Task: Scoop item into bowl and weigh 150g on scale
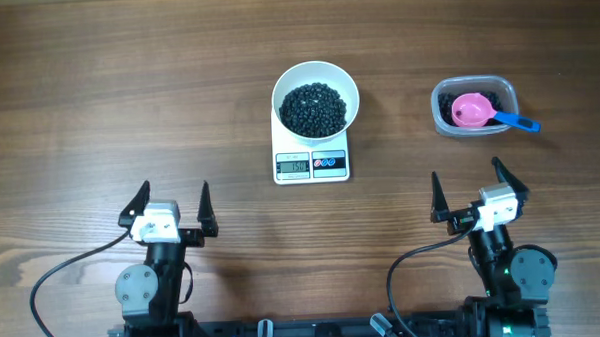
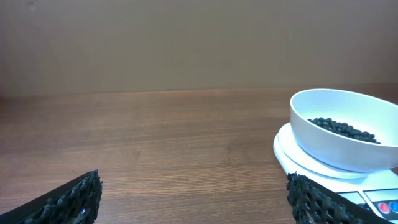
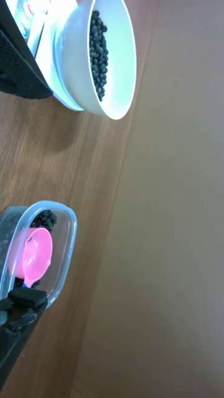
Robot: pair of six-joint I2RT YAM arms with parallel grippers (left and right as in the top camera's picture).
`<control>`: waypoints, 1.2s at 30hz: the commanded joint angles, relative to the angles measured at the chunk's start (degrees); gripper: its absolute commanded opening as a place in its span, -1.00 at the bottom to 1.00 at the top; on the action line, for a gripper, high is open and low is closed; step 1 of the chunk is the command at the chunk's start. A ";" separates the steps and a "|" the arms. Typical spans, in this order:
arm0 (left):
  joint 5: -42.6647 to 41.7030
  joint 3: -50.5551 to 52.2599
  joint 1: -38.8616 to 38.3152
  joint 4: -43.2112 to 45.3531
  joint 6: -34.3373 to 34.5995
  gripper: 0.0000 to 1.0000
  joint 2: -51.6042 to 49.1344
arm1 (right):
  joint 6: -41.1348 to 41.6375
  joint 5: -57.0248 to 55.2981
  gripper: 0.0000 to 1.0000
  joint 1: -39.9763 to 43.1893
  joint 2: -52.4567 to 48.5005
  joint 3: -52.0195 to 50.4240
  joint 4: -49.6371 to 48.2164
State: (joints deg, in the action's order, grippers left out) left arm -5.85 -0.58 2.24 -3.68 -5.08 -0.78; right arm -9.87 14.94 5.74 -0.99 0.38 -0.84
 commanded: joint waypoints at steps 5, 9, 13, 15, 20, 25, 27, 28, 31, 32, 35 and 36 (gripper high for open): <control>4.22 0.26 -0.20 -0.85 8.59 1.00 0.61 | 0.98 -0.72 0.99 0.22 0.72 -0.09 -0.17; 4.22 0.26 -0.20 -0.87 8.55 1.00 0.61 | 0.98 -0.72 0.99 0.22 0.72 -0.09 -0.17; 4.00 0.26 -0.22 -0.87 7.78 1.00 0.61 | 0.98 -0.72 0.99 0.22 0.72 -0.09 -0.17; 3.78 0.26 -0.22 -0.87 6.12 1.00 0.61 | 0.98 -0.72 0.99 0.22 0.72 -0.09 -0.17; 3.61 0.26 -0.22 -0.87 3.80 1.00 0.61 | 0.96 -0.72 0.99 0.22 0.72 -0.09 -0.17; 3.58 0.26 -0.22 -0.87 3.82 1.00 0.61 | 0.96 -0.72 1.00 0.22 0.72 -0.09 -0.17; 3.61 0.26 -0.22 -0.87 3.82 1.00 0.61 | 0.98 -0.72 1.00 0.22 0.72 -0.09 -0.17; 3.61 0.26 -0.22 -0.87 3.82 1.00 0.61 | 0.98 -0.72 0.99 0.22 0.72 -0.09 -0.17; 3.82 0.26 -0.22 -0.83 3.82 1.00 0.61 | 0.96 -0.72 0.99 0.22 0.72 -0.09 -0.17; 3.80 0.26 -0.22 -0.76 3.82 1.00 0.61 | 0.98 -0.72 1.00 0.22 0.72 -0.09 -0.17; 3.80 0.26 -0.22 -0.70 3.82 1.00 0.61 | 0.98 -0.72 0.99 0.22 0.72 -0.09 -0.17; 3.80 0.26 -0.22 -0.70 3.82 1.00 0.61 | 0.98 -0.72 1.00 0.22 0.72 -0.09 -0.17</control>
State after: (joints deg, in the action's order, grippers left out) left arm -2.81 -0.58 2.24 -4.05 -0.16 -0.78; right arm -9.85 14.94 5.74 -0.99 0.38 -0.84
